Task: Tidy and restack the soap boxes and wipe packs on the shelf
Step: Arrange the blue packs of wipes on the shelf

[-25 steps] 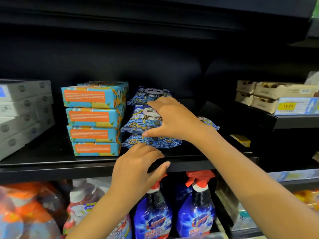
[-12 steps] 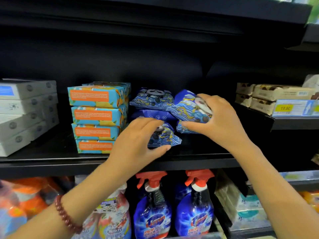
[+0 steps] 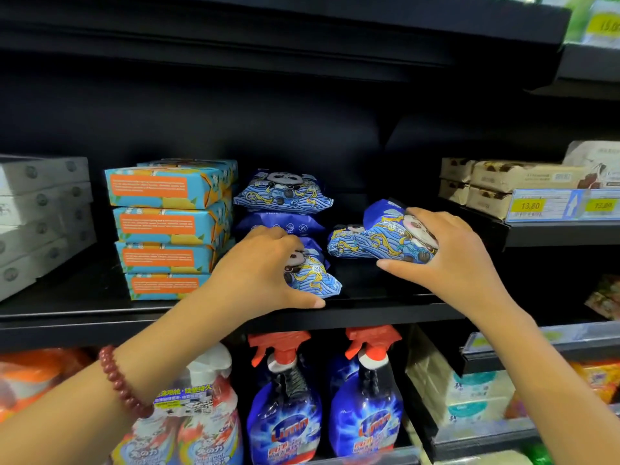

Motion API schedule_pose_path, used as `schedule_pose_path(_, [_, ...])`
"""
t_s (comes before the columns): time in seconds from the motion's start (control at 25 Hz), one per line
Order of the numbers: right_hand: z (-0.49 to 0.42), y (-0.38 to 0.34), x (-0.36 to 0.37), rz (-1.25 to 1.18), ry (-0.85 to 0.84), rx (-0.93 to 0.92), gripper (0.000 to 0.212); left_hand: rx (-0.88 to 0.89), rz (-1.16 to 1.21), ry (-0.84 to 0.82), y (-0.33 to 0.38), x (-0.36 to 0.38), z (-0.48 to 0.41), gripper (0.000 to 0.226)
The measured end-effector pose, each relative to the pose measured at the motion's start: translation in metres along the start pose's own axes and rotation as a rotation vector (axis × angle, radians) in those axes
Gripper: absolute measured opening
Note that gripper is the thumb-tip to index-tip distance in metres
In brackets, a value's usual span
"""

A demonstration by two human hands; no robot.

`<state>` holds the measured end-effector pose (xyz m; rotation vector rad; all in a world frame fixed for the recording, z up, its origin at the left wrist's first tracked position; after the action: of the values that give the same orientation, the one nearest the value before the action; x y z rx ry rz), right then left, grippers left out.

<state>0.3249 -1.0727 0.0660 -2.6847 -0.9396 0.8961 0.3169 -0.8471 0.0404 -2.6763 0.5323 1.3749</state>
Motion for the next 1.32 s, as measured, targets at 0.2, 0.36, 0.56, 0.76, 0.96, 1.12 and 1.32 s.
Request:
schedule_pose_path(0.2, [-0.026, 0.004, 0.022, 0.124, -0.100, -0.066, 0.088, -0.073, 0.034, -0.130, -0.007, -0.003, 0.000, 0.100])
schedule_pose_path(0.36, [-0.056, 0.006, 0.041, 0.197, -0.143, -0.130, 0.088, -0.037, -0.034, -0.054, -0.004, -0.007, 0.005, 0.102])
schedule_pose_path(0.56, [-0.084, 0.011, 0.074, 0.452, -0.270, -0.190, 0.077, 0.020, -0.053, 0.037, 0.004, -0.019, 0.012, 0.114])
schedule_pose_path(0.76, [-0.091, 0.020, 0.099, 0.288, -0.421, -0.182, 0.079, -0.007, -0.045, 0.128, 0.007, -0.032, 0.016, 0.113])
schedule_pose_path(0.96, [-0.089, 0.024, 0.105, 0.171, -0.513, -0.156, 0.084, 0.001, -0.052, 0.187, 0.014, -0.039, 0.013, 0.108])
schedule_pose_path(1.12, [-0.081, 0.020, 0.080, 0.181, -0.338, -0.127, 0.081, -0.005, -0.006, 0.207, 0.020, -0.043, 0.008, 0.108])
schedule_pose_path(1.32, [-0.010, 0.005, 0.020, -0.201, 0.065, -0.110, 0.030, 0.074, 0.081, 0.282, 0.041, -0.059, -0.030, 0.099])
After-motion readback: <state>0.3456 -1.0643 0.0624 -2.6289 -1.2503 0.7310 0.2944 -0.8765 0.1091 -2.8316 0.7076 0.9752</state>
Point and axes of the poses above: each hand's wrist, its own z-axis away from the middle knuckle, its own x-axis out of the palm, y = z × x, the point moved 7 cm from there along -z, towards the middle knuckle, and after that the axes turned 8 degrees about y, right-handed, at the moved point
